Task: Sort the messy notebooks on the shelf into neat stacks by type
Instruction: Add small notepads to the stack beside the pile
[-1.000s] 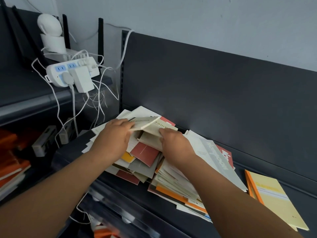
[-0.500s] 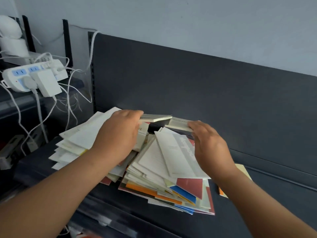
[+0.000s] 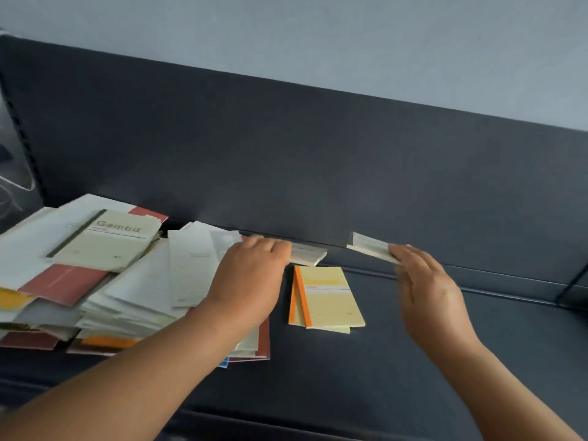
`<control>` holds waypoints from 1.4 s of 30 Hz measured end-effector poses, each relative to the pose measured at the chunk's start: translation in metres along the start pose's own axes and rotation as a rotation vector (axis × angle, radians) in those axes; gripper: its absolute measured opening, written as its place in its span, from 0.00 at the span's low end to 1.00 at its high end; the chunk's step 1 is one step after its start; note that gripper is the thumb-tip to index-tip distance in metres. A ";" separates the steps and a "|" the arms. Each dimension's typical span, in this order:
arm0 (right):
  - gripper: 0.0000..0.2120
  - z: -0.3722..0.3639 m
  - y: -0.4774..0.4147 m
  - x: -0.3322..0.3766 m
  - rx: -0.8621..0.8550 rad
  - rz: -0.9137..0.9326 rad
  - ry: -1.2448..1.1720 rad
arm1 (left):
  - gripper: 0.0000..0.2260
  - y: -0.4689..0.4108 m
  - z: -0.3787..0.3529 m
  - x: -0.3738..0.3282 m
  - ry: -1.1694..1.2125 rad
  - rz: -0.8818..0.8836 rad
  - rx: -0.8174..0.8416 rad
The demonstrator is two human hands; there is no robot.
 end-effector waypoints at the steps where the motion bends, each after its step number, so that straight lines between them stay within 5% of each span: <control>1: 0.16 0.001 0.001 -0.008 0.001 0.000 -0.007 | 0.15 -0.002 -0.009 -0.010 0.000 0.000 0.025; 10: 0.17 -0.018 0.003 -0.041 0.127 0.099 -0.062 | 0.22 -0.004 -0.074 -0.052 -0.105 0.063 0.226; 16: 0.17 -0.040 0.000 -0.042 0.252 0.217 -0.123 | 0.20 0.015 -0.102 -0.059 0.059 0.085 0.379; 22: 0.17 -0.069 -0.003 -0.035 0.370 0.303 -0.144 | 0.23 0.020 -0.076 -0.053 0.019 0.079 0.256; 28: 0.24 -0.112 0.017 -0.038 0.684 0.392 0.090 | 0.25 0.028 -0.064 -0.051 0.014 0.096 0.231; 36: 0.31 -0.104 0.010 -0.001 0.604 0.432 0.044 | 0.28 0.039 -0.060 -0.035 -0.020 0.098 0.212; 42: 0.25 -0.109 0.010 0.048 0.556 0.501 -0.042 | 0.30 0.047 -0.030 0.009 -0.138 0.202 0.148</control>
Point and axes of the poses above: each hand's wrist, its own y-axis away from the middle knuckle, its own z-axis out of the back of the hand, x = y × z, the point moved 7 cm from there along -y, towards the middle knuckle, and after that the axes turned 3 degrees about y, right-handed, at the moved point
